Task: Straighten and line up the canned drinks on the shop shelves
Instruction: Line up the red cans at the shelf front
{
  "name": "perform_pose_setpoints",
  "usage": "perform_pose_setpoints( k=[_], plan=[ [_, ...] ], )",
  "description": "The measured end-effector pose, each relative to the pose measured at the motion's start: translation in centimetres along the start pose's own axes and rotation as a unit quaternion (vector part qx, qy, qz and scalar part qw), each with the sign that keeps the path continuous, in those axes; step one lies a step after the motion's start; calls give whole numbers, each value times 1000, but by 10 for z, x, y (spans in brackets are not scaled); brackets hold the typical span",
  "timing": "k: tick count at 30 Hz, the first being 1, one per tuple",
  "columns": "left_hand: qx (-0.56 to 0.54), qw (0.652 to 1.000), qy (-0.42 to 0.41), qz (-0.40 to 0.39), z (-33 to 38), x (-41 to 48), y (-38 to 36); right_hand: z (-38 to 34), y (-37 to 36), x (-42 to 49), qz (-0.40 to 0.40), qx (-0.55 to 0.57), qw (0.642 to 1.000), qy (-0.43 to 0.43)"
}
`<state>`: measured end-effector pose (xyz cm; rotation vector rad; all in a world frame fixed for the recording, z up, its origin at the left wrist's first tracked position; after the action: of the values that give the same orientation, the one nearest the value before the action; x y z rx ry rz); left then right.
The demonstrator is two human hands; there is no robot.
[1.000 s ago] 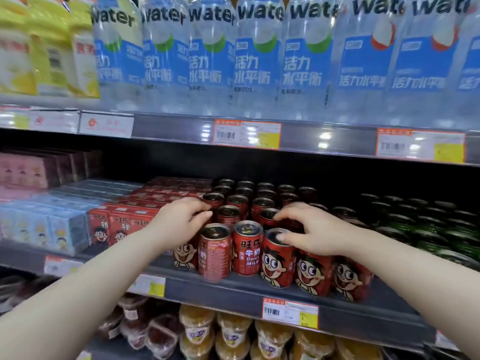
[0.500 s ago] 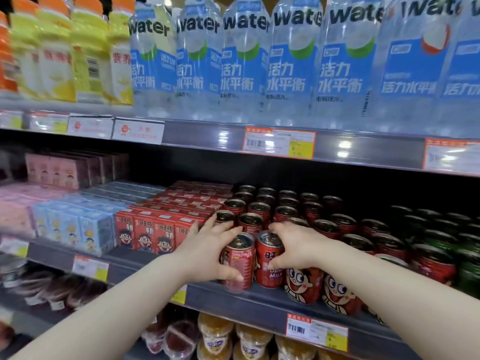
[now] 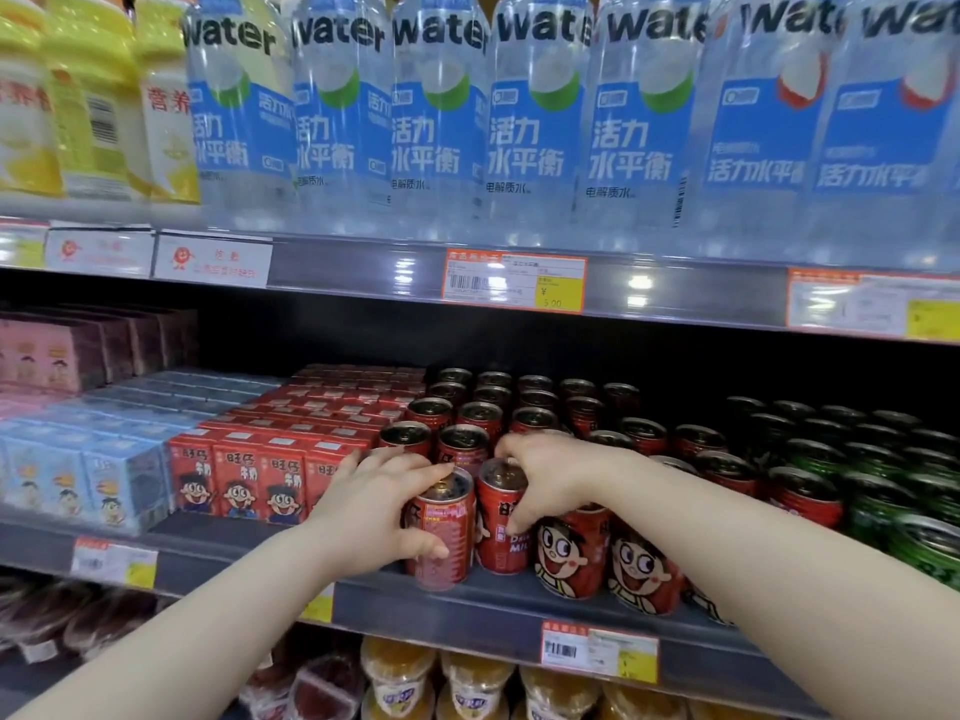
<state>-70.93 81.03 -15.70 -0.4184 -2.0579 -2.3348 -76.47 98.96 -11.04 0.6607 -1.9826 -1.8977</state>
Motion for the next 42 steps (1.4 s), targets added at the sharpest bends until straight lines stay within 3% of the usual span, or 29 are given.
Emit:
perform_pose_setpoints(
  k=[10,15,19,23,25,28,33,38,42],
  plan=[
    [11,1000,3,6,2,0,0,7,6,-10,-56,45,996,53],
    [37,998,8,56,6,0,-4,7,5,-11,-72,26,995,61],
    [-41,998,14,43,-3,-5,6,2,7,-10,-91,-1,994,59],
    [32,994,80,74,-26,-8,17,-19,13,-3,-15,73,996,54],
    [90,989,98,68,-30,-7,14,-35,9,3,31,14,999,31],
    [122,985,94,73,-29,-5,11,-50,-2,12,24,-12,999,21],
    [58,996,69,15,-39,-10,25,-46,5,17,-88,69,992,64],
    [-102,993,65,-20,-47,-15,26,-45,1,23,-81,79,989,91],
    [-118,991,67,-6,-45,-18,22,-42,2,24,-80,68,990,95]
  ],
)
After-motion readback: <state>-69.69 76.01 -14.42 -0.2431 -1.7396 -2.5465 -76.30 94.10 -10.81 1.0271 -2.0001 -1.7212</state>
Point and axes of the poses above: each hand's wrist, its own x-axis towards the middle knuckle, its own y-axis out of the back of the hand, z = x × y, the point moved 2 cm from there along x, towards the middle knuckle, and after that the axes turned 1 degree about -x, right-handed, at the moved point
